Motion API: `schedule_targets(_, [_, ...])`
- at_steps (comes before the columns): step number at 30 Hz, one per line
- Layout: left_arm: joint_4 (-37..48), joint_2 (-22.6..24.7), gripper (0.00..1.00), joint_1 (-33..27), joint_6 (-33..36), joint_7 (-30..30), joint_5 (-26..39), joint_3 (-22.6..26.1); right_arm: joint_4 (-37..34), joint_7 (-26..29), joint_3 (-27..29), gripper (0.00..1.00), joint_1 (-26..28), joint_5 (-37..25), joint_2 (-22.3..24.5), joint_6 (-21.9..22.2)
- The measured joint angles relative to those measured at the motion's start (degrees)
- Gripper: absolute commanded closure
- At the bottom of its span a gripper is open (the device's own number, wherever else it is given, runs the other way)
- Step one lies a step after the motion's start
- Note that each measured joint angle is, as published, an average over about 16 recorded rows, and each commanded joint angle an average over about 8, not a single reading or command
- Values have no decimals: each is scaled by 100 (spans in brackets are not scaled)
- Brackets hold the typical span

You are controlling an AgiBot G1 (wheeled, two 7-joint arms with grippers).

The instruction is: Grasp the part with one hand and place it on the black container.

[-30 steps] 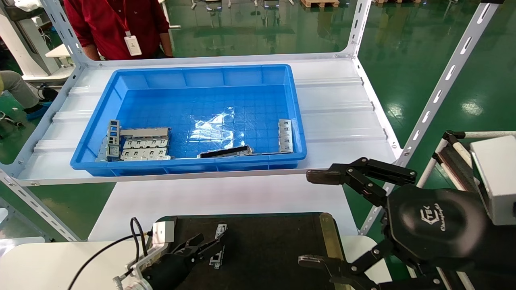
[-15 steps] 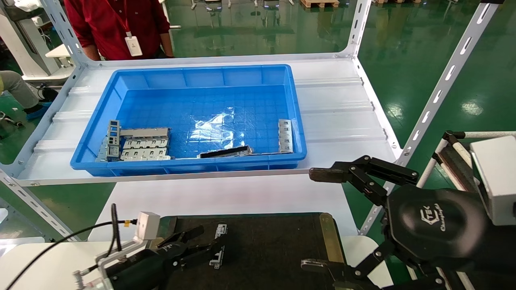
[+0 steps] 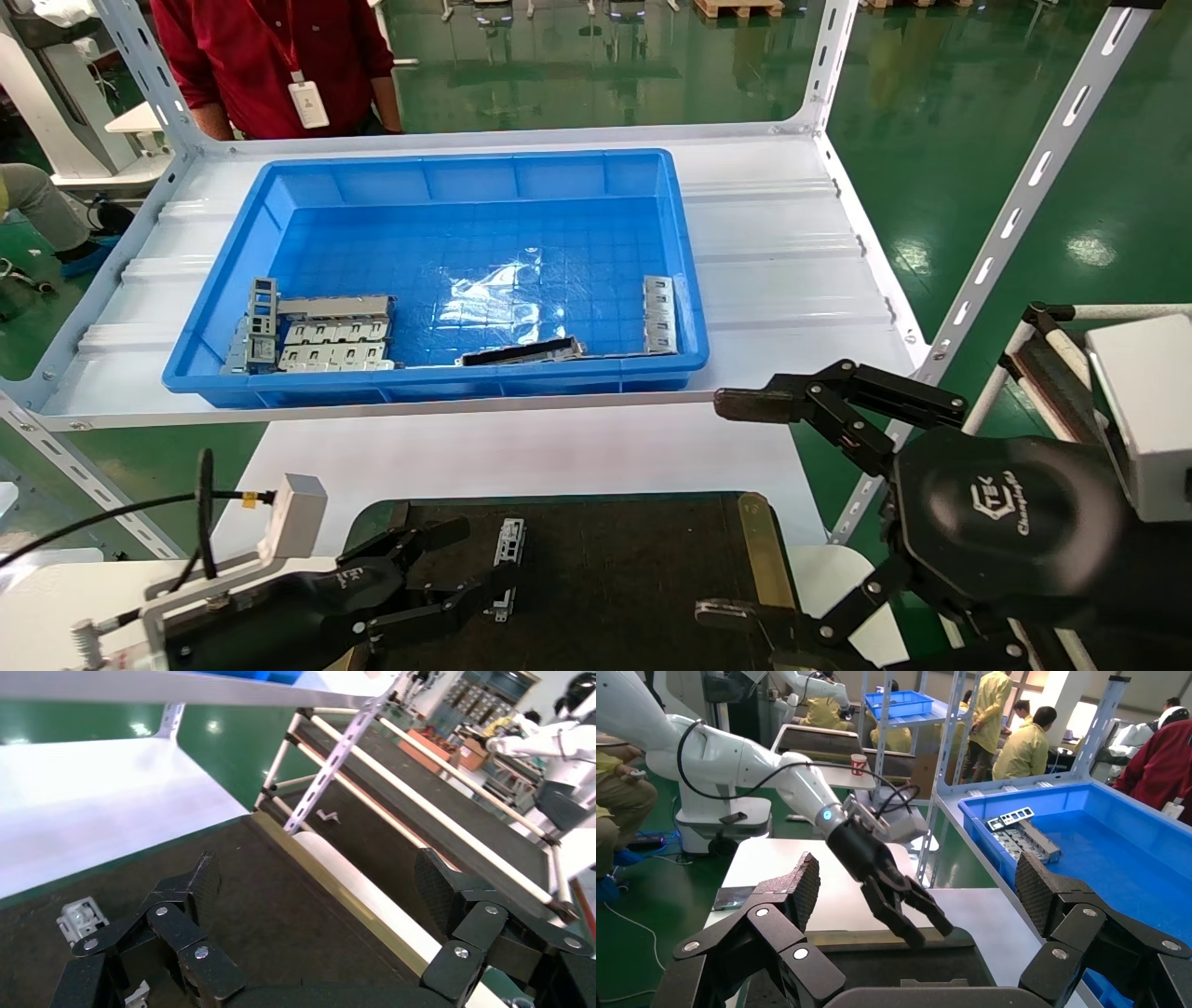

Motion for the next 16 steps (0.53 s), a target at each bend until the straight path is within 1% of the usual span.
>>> schedule_targets(9, [-454,-385,0,84,194,-198,-154,-108,0,-1,-2,0,0,1,1,1])
schedule_targets(16, [-641,-512,0,131,197,-295,-204,-150,0,-1,-2,0,1,2,1,1])
